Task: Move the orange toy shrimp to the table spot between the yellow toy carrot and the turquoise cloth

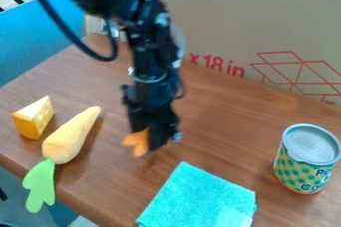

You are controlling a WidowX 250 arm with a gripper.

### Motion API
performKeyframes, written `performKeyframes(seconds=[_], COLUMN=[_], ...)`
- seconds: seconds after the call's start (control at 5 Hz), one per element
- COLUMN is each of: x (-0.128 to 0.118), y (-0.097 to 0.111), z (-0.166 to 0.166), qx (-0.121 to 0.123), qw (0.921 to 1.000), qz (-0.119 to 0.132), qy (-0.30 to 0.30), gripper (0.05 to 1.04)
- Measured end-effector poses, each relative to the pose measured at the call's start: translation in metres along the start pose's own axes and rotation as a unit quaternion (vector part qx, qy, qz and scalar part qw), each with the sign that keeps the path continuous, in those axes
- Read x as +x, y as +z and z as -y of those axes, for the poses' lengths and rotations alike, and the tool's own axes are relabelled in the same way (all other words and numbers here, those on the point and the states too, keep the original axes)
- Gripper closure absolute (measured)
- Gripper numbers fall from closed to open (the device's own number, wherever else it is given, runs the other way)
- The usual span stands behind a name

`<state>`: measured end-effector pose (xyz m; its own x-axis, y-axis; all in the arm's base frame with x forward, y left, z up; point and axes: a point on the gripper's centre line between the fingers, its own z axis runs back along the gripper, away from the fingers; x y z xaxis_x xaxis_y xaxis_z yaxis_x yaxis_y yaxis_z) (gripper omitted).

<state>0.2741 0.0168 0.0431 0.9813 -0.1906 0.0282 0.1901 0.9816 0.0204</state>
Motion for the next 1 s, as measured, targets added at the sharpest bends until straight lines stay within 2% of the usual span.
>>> performKeyframes(seconds=[0.2,0.4,0.8,1.0], x=[-0.012,-0.028,-0.066,-0.066], y=[-0.014,-0.019,-0.014,-0.004], z=[-0.004,-0.002,0.013,0.016], qx=[-0.015,-0.018,-0.006,-0.018], qw=[0.9997,0.9990,0.9961,0.9966], qz=[-0.020,-0.041,-0.084,-0.072], qy=[0.008,0.011,0.026,0.034], gripper=[0.584,0.585,0.585,0.541])
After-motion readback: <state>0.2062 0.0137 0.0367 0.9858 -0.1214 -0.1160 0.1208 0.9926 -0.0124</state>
